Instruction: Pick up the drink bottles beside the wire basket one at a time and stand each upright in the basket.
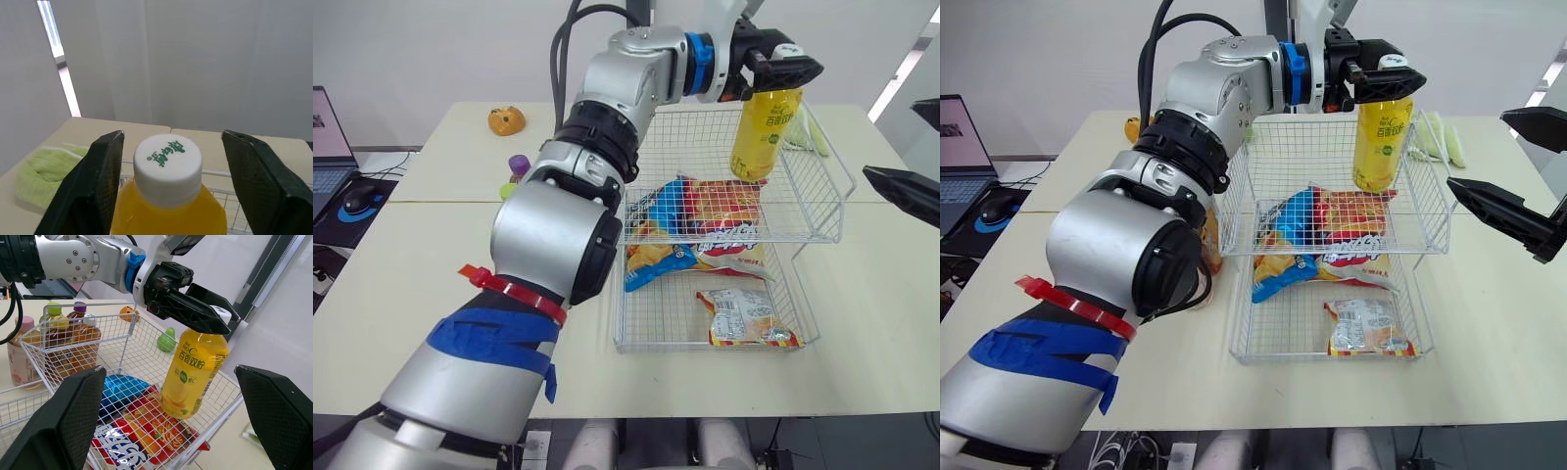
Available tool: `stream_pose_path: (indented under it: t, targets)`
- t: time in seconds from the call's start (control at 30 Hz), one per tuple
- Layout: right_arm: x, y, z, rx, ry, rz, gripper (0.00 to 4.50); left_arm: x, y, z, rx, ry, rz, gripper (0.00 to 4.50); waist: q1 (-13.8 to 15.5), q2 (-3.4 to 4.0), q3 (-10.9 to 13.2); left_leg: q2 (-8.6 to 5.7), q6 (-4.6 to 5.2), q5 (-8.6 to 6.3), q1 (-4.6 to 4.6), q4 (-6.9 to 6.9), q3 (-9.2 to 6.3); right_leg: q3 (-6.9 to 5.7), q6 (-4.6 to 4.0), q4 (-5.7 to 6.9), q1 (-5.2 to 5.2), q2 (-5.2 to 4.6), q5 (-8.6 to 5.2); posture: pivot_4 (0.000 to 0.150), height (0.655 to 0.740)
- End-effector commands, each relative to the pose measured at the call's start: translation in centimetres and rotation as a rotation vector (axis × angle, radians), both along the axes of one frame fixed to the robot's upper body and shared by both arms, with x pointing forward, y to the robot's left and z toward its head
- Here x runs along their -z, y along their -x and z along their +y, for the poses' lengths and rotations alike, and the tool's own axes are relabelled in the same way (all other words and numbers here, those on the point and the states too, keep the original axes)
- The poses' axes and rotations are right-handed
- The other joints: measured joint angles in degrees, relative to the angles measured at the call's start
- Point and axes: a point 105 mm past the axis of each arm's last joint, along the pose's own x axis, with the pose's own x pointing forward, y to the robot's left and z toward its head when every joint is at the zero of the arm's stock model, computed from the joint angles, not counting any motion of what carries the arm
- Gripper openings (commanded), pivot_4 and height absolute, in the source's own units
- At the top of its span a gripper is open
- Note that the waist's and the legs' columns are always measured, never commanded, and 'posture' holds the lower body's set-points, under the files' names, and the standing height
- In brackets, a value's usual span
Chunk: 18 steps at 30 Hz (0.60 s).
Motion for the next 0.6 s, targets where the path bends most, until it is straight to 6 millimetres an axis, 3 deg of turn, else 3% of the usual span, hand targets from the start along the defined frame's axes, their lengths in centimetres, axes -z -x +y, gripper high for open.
stream_pose_path:
  t: [0.03,0.23,0.6]
  targets:
    - [-1.0,0.4,0.0,0.009,0.005,-0.058,4.5,-2.5,1.4,-0.4,0.044,0.029,-0.065,4.47,0.0,0.0,0.0,0.0,0.0,0.0,0.0,0.0,0.0,0.0,0.0,0.0,0.0,0.0,0.0,0.15,0.74]
    - [-1.0,0.2,-0.1,0.015,0.016,-0.065,4.5,-3.5,1.6,0.5,0.06,0.062,-0.072,4.47,-0.03,0.01,0.0,0.0,0.0,0.0,0.01,0.02,0.0,0.0,0.0,0.07,0.0,0.0,0.0,0.15,0.74]
    - [-1.0,-0.1,-0.1,0.023,0.03,-0.07,4.5,-4.3,2.4,6.1,0.09,-0.017,-0.154,4.47,-0.15,0.02,-0.01,0.01,-0.01,0.01,0.13,0.06,0.01,0.05,0.01,0.35,-0.01,0.01,-0.02,0.15,0.74]
